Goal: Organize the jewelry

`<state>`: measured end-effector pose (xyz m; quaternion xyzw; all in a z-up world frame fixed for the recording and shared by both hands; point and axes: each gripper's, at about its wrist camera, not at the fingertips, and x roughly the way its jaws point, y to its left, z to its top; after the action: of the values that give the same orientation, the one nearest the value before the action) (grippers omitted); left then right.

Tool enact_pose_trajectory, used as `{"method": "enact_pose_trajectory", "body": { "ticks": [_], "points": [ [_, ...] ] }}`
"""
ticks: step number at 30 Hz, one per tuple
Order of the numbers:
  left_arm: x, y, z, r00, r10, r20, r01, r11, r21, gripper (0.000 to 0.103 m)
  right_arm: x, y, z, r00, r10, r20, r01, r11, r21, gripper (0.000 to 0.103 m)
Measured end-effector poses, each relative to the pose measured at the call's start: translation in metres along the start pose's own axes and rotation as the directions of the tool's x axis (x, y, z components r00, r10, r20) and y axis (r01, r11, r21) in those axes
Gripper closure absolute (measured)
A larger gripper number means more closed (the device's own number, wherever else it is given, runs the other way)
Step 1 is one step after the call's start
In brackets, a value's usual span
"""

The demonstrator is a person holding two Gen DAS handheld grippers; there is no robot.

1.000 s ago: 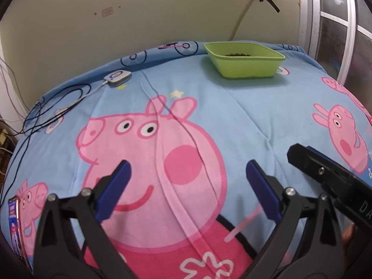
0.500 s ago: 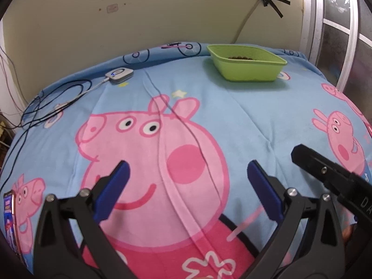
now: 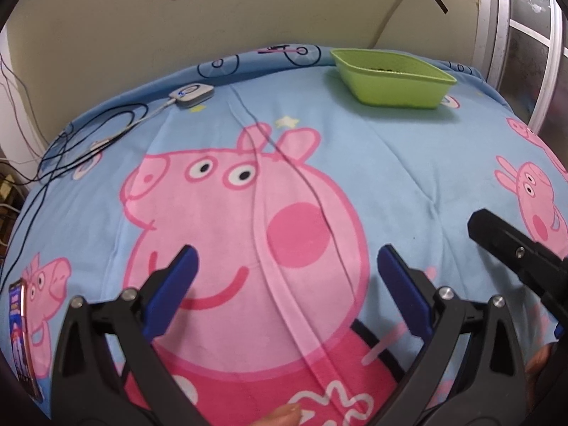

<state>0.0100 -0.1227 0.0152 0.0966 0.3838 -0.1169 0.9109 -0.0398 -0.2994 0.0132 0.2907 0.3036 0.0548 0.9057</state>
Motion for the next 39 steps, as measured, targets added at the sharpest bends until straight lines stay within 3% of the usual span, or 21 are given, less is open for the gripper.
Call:
{"method": "enact_pose_trajectory", "body": {
  "ticks": [29,39],
  "points": [
    [-0.001,0.009,0.001,1.000,0.019,0.003,-0.019,1.000,-0.019,0.006,0.001,-0.001,-0.001,1.000,0.005,0.003,-0.005,1.000,0.005,0.081],
    [-0.004,0.014,0.000,0.999,-0.035,0.016,0.036,0.998,-0.052,0.006,0.000,-0.001,-0.001,1.000,0.005,0.002,-0.005,1.000,0.005,0.081]
  ]
}}
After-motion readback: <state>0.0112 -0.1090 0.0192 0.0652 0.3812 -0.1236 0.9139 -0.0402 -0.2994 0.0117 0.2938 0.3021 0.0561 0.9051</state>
